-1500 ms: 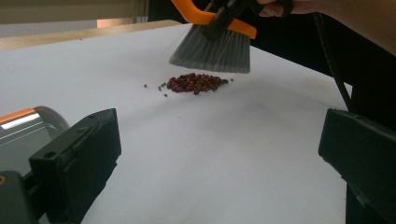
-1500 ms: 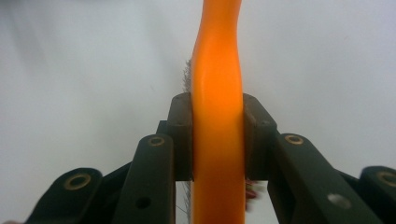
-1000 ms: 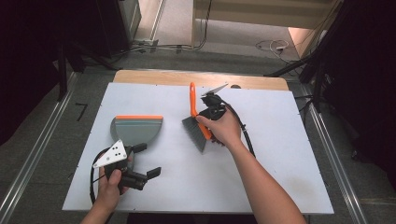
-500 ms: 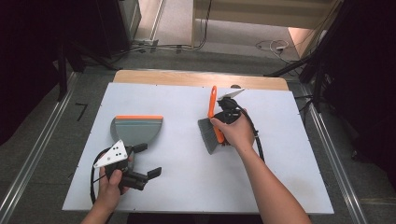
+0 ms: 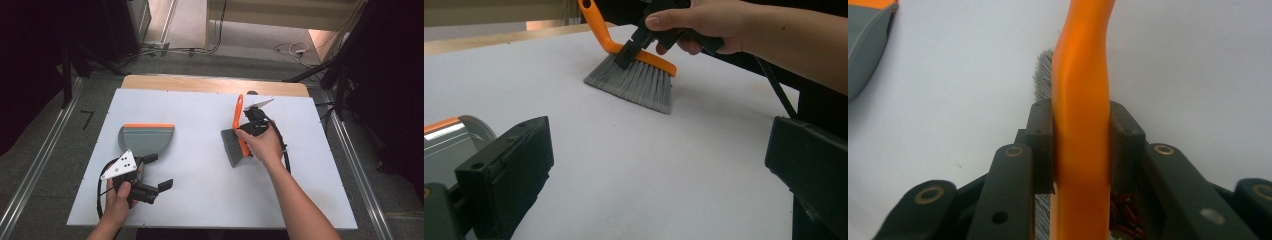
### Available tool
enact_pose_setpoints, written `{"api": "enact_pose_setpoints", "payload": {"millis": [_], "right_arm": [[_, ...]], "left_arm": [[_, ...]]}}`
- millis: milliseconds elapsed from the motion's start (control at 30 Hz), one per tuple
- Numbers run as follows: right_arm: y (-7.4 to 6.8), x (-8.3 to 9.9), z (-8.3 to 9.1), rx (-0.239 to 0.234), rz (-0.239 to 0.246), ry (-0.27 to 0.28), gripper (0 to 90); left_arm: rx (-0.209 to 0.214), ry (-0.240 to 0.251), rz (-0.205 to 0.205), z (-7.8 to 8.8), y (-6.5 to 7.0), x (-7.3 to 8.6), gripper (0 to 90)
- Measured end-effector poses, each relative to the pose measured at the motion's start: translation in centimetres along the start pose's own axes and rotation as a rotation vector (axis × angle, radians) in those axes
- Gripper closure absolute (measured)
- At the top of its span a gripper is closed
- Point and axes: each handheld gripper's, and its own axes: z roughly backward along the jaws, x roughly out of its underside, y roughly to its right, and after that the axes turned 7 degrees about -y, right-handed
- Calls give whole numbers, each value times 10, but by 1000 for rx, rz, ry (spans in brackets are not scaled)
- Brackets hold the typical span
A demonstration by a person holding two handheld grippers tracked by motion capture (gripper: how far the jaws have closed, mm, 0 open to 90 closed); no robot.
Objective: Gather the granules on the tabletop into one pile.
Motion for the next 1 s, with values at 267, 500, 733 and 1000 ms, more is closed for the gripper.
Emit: {"api": "enact_pose_setpoints", "payload": {"millis": [267, 500, 733, 1000], "right_arm": [[10, 5, 5, 0, -9, 1, 675], [19, 7, 8, 1, -14, 1, 674], [19, 8, 11, -18, 21, 16, 676], [17, 8, 19, -84, 42, 27, 682]], "left_arm": [[1, 1, 1, 0, 0, 0, 1], [0, 0, 1, 0, 0, 0, 1], [0, -1, 1, 0, 0, 0, 1], [-2, -4, 2, -1, 0, 0, 2]]}}
